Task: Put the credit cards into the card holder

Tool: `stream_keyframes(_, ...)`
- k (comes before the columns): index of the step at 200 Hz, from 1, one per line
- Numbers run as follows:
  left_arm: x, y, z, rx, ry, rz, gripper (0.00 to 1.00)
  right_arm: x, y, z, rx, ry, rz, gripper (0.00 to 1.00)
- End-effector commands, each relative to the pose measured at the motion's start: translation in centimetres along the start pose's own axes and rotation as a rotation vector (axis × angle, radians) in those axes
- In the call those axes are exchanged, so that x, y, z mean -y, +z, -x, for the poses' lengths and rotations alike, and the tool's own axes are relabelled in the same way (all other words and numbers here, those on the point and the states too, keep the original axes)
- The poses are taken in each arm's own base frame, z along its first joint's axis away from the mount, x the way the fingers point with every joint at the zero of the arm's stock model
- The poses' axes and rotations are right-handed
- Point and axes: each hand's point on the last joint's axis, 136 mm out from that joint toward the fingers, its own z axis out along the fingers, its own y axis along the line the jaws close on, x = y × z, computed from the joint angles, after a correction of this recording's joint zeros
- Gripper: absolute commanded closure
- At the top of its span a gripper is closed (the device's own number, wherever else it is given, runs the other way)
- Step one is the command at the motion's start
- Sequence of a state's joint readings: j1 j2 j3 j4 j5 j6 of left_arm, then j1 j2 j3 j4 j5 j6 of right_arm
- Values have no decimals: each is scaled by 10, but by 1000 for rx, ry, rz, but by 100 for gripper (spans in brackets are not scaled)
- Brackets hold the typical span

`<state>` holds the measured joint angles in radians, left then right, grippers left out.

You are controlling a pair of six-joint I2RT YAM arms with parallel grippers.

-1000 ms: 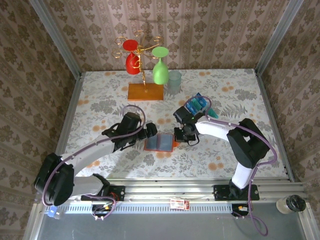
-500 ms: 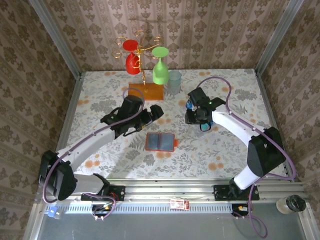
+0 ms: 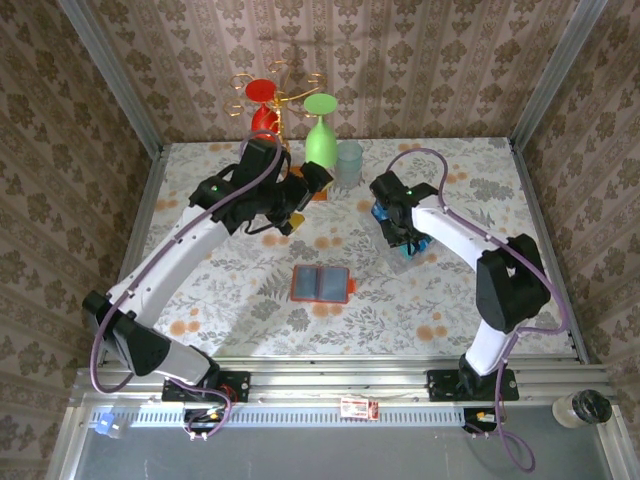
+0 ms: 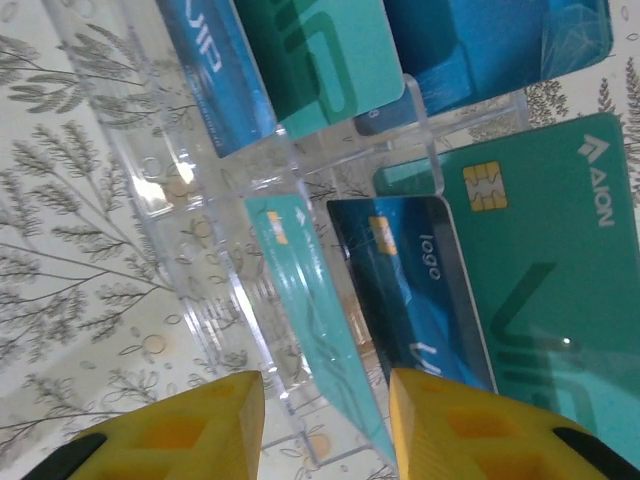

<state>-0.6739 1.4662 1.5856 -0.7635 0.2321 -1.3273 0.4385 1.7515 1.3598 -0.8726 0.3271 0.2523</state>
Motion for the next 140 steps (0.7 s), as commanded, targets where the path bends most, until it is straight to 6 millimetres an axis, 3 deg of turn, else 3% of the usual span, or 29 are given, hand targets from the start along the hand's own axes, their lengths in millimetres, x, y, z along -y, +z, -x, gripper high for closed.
stream_keyframes(1,3,-9,-9,-36,-55,19,0,16,6,1,-28,-42,-86,62)
stream_keyframes(68,30,-21,-3,-5,-15,-35,0,3,25,-4,-74,-51,-52,64)
stream_keyframes(140,28,-18,1,-13,-38,-57,0,-4,25,-5,-83,-54,-10,91)
